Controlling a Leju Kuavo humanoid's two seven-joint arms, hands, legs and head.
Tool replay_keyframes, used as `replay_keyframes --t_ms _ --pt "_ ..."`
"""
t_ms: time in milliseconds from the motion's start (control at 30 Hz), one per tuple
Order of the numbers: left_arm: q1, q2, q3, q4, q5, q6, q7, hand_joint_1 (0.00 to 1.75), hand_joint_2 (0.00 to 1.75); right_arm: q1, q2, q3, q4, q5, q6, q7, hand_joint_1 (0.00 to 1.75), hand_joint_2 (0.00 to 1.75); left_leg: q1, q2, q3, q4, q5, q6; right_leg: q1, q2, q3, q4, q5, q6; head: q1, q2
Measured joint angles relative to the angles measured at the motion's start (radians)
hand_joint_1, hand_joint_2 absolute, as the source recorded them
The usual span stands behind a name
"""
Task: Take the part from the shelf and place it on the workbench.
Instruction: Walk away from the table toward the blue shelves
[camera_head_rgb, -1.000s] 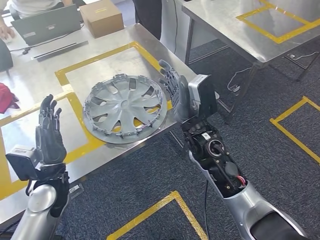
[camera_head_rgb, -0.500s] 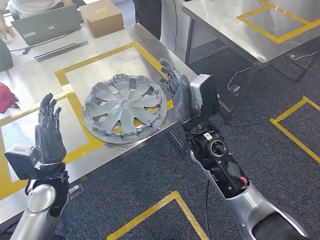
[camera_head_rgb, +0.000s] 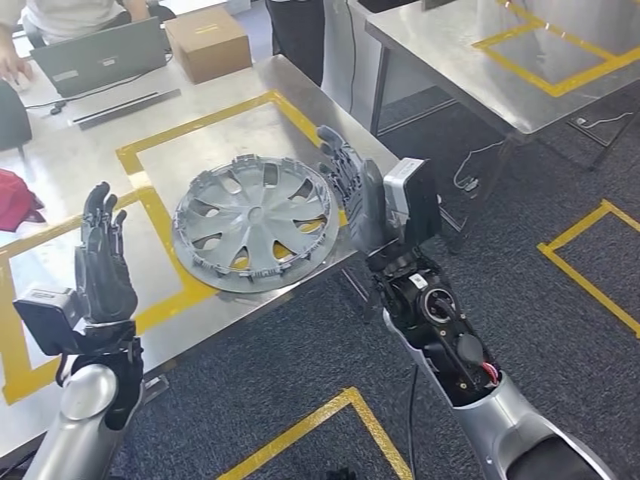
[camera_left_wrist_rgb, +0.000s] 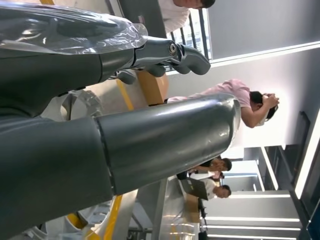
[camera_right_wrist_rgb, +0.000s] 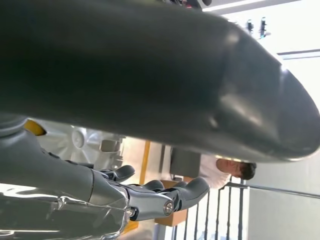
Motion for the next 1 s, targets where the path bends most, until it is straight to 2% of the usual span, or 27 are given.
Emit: replay_keyframes --t_ms 33,67,100,133,167,200,267,333,367,400,467,500,533,567,600,633,667,700,733,800,833,867,933,967,1000 --pt "0.002 -0.001 0.000 0.000 0.001 0.000 0.000 0.00 0.00 0.003 -0.001 0.000 0.000 0.000 0.000 0.000 0.00 0.00 0.001 0.003 0.002 0.002 -0.004 -0.003 -0.003 -0.002 -0.009 0.010 0.007 0.004 0.003 0.000" --pt "0.002 -0.003 0.000 0.000 0.001 0.000 0.000 0.00 0.00 0.004 -0.002 0.000 0.000 0.000 0.000 0.000 0.00 0.00 0.004 0.005 0.004 0.006 -0.009 -0.008 -0.006 -0.006 0.007 -0.026 0.036 0.008 0.005 0.000" --pt "0.003 -0.004 0.000 0.000 0.001 0.001 0.000 0.00 0.00 0.005 -0.003 0.000 -0.001 0.000 0.000 0.000 0.00 0.00 0.007 0.008 0.006 0.013 -0.016 -0.015 -0.010 -0.015 0.039 -0.095 0.073 0.013 0.009 0.000" --pt "0.002 -0.004 0.000 0.000 0.001 0.001 0.000 0.00 0.00 0.004 -0.004 0.000 -0.001 -0.001 0.001 0.000 0.00 0.00 0.009 0.010 0.007 0.020 -0.024 -0.023 -0.010 -0.026 0.073 -0.162 0.097 0.016 0.014 0.000" --pt "0.002 -0.004 0.000 0.000 0.001 0.001 0.000 0.00 0.00 0.004 -0.005 0.001 -0.002 -0.003 0.001 0.000 0.00 0.00 0.007 0.012 0.006 0.031 -0.031 -0.031 -0.010 -0.033 0.101 -0.215 0.112 0.013 0.019 0.000" --pt "0.002 -0.004 0.000 -0.001 0.001 0.002 0.000 0.00 0.00 0.004 -0.006 0.001 -0.003 -0.005 0.001 0.000 0.00 0.00 0.005 0.014 0.004 0.038 -0.036 -0.038 -0.008 -0.036 0.115 -0.239 0.112 0.006 0.021 0.000" --pt "0.002 -0.004 -0.001 -0.002 0.001 0.003 0.000 0.00 0.00 0.006 -0.007 0.001 -0.005 -0.011 0.001 0.000 0.00 0.00 0.001 0.022 0.002 0.043 -0.038 -0.048 -0.004 -0.023 0.117 -0.238 0.105 -0.016 0.017 0.000" --pt "0.002 -0.005 -0.001 -0.004 0.001 0.004 0.000 0.00 0.00 0.007 -0.007 0.001 -0.008 -0.013 0.001 0.000 0.00 0.00 0.006 0.023 0.000 0.056 -0.051 -0.054 -0.002 -0.008 0.116 -0.236 0.103 -0.032 0.006 0.000" --pt "0.001 -0.004 -0.002 -0.004 0.001 0.005 0.000 0.00 0.00 0.006 -0.007 0.001 -0.010 -0.013 0.001 0.000 0.00 0.00 0.007 0.017 -0.015 0.089 -0.071 -0.056 -0.003 -0.002 0.118 -0.237 0.103 -0.038 0.002 0.000" --pt "0.000 -0.004 -0.002 -0.005 0.001 0.005 -0.001 0.00 0.00 0.006 -0.007 0.001 -0.012 -0.013 0.001 0.000 0.00 0.00 0.007 0.007 -0.044 0.148 -0.100 -0.056 -0.003 0.005 0.120 -0.238 0.103 -0.043 -0.005 0.000" --pt "0.002 -0.004 -0.002 -0.006 0.001 0.006 -0.001 0.00 0.00 0.007 -0.007 0.001 -0.013 -0.013 0.001 0.000 0.00 0.00 0.003 -0.010 -0.130 0.303 -0.157 -0.050 0.001 0.018 0.120 -0.238 0.101 -0.049 -0.016 0.000" --pt "0.004 -0.004 -0.002 -0.006 0.001 0.006 0.000 0.00 0.00 0.009 -0.007 0.001 -0.013 -0.013 0.001 0.001 0.00 0.00 0.000 -0.013 -0.167 0.361 -0.169 -0.046 0.005 0.027 0.121 -0.238 0.100 -0.051 -0.020 0.000" --pt "0.006 -0.004 -0.002 -0.006 0.001 0.006 0.000 0.00 0.00 0.010 -0.007 0.001 -0.013 -0.013 0.001 0.001 0.00 0.00 -0.004 -0.016 -0.187 0.379 -0.160 -0.040 0.008 0.036 0.122 -0.238 0.100 -0.052 -0.022 0.000" --pt "0.008 -0.004 -0.002 -0.006 0.001 0.006 0.000 0.00 0.00 0.011 -0.007 0.001 -0.014 -0.013 0.001 0.001 0.00 0.00 -0.008 -0.019 -0.184 0.353 -0.130 -0.030 0.012 0.047 0.124 -0.238 0.099 -0.053 -0.022 0.000" --pt "0.008 -0.003 -0.002 -0.006 0.001 0.006 0.000 0.00 0.00 0.011 -0.007 0.001 -0.014 -0.013 0.001 0.001 0.00 0.00 -0.013 -0.026 -0.161 0.290 -0.088 -0.019 0.015 0.058 0.127 -0.238 0.099 -0.053 -0.023 0.000" --pt "0.007 -0.003 -0.002 -0.007 0.001 0.006 0.000 0.00 0.00 0.010 -0.007 0.001 -0.015 -0.013 0.001 0.001 0.00 0.00 -0.017 -0.044 -0.130 0.211 -0.048 -0.006 0.016 0.067 0.129 -0.238 0.099 -0.054 -0.023 0.000" --pt "0.006 -0.003 -0.002 -0.008 0.001 0.006 0.000 0.00 0.00 0.009 -0.007 0.001 -0.016 -0.013 0.001 0.001 0.00 0.00 -0.021 -0.060 -0.100 0.141 -0.019 0.005 0.019 0.076 0.129 -0.238 0.098 -0.053 -0.022 0.000" --pt "0.005 -0.003 -0.002 -0.009 0.001 0.006 0.000 0.00 0.00 0.009 -0.007 0.001 -0.017 -0.013 0.001 0.001 0.00 0.00 -0.024 -0.071 -0.080 0.096 -0.005 0.010 0.019 0.084 0.128 -0.239 0.097 -0.052 -0.022 0.000" --pt "0.004 -0.003 -0.002 -0.010 0.001 0.006 0.000 0.00 0.00 0.009 -0.007 0.001 -0.017 -0.013 0.001 0.001 0.00 0.00 -0.027 -0.076 -0.071 0.074 -0.003 0.012 0.017 0.092 0.126 -0.239 0.097 -0.048 -0.022 0.000" --pt "0.003 -0.004 -0.002 -0.011 0.001 0.006 0.000 0.00 0.00 0.010 -0.008 0.001 -0.019 -0.014 0.001 0.001 0.00 0.00 -0.028 -0.059 -0.064 0.064 -0.003 0.011 0.014 0.105 0.123 -0.242 0.096 -0.038 -0.024 0.000" --pt "0.003 -0.005 -0.002 -0.011 0.001 0.006 0.000 0.00 0.00 0.011 -0.008 0.001 -0.020 -0.015 0.000 0.001 0.00 0.00 -0.026 -0.050 -0.060 0.058 -0.002 0.013 0.015 0.095 0.119 -0.236 0.091 -0.033 -0.023 0.000" --pt "0.002 -0.007 -0.002 -0.011 0.001 0.006 0.000 0.00 0.00 0.010 -0.009 0.001 -0.021 -0.016 -0.001 0.002 0.00 0.00 -0.023 -0.041 -0.054 0.052 0.000 0.016 0.017 0.074 0.107 -0.212 0.074 -0.029 -0.020 0.000" --pt "0.002 -0.009 -0.002 -0.011 0.001 0.007 0.001 0.00 0.00 0.010 -0.012 0.002 -0.023 -0.017 -0.003 0.002 0.00 0.00 -0.022 -0.022 -0.047 0.046 0.000 0.021 0.019 0.023 0.056 -0.100 0.013 -0.021 -0.009 0.000" --pt "0.003 -0.009 -0.002 -0.011 0.001 0.007 0.002 0.00 0.00 0.011 -0.013 0.003 -0.022 -0.017 -0.003 0.003 0.00 0.00 -0.023 -0.013 -0.046 0.047 -0.001 0.023 0.018 0.009 0.024 -0.027 -0.020 -0.017 -0.004 0.000" --pt "0.005 -0.009 -0.002 -0.011 0.001 0.008 0.003 0.00 0.00 0.013 -0.014 0.005 -0.022 -0.017 -0.004 0.003 0.00 0.00 -0.023 -0.005 -0.045 0.047 -0.002 0.023 0.017 0.003 -0.002 0.029 -0.038 -0.014 0.000 0.000"
